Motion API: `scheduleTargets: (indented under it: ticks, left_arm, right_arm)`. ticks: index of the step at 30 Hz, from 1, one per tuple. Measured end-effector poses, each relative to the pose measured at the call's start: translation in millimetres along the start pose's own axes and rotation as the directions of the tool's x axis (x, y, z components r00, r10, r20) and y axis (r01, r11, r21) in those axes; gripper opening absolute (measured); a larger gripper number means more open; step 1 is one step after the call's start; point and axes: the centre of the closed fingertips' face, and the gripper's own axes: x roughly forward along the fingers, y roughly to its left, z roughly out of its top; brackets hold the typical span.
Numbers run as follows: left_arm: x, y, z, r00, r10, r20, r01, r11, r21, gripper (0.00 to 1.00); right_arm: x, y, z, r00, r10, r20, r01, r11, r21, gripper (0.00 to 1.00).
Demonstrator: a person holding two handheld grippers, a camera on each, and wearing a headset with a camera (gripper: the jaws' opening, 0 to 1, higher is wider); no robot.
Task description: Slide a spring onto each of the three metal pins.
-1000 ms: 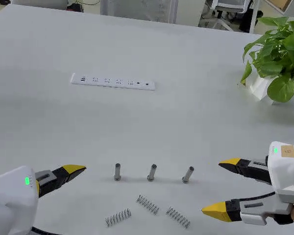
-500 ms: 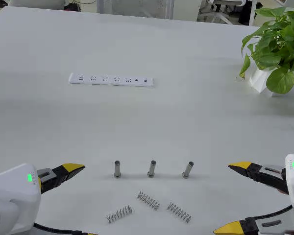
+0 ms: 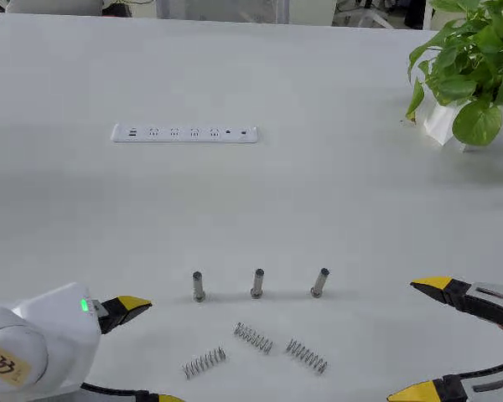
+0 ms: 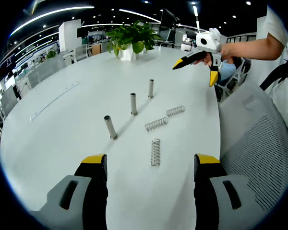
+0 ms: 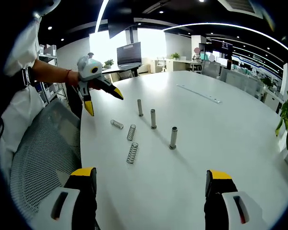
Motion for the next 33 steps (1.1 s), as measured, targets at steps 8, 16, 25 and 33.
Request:
scheduleTargets:
  ticks: [8, 16, 25, 33]
  left_arm:
    - [15.2, -2.3, -10.9, 0.9957, 0.004, -0.092, -0.005, 1.0, -0.011, 0.47]
    - [28.9, -1.8, -18.0, 0.9821, 0.019, -0.188, -0.019, 1.0, 0.002, 0.34]
    - [43.7, -7.2, -30.4, 0.9563, 0.002, -0.292, 0.005, 1.0, 0.022, 0.22]
    - [44.3, -5.5, -29.4, 0.938, 0.017, -0.346, 0.013, 0.996, 0.084, 0.15]
  right_arm:
    - [-2.5, 4.6, 2.5, 0.9999, -0.01, 0.009, 0.01, 1.0, 0.006, 0.92]
    - [-3.5, 4.1, 2.2, 0.9997, -0.016, 0.016, 0.016, 1.0, 0.015, 0.9]
    - [-7.8, -2.1, -2.3, 0.9996, -0.022, 0.02, 0.021, 0.999, 0.025, 0.89]
    - [-7.8, -3.2, -5.7, 0.9995, -0.025, 0.018, 0.025, 0.999, 0.03, 0.88]
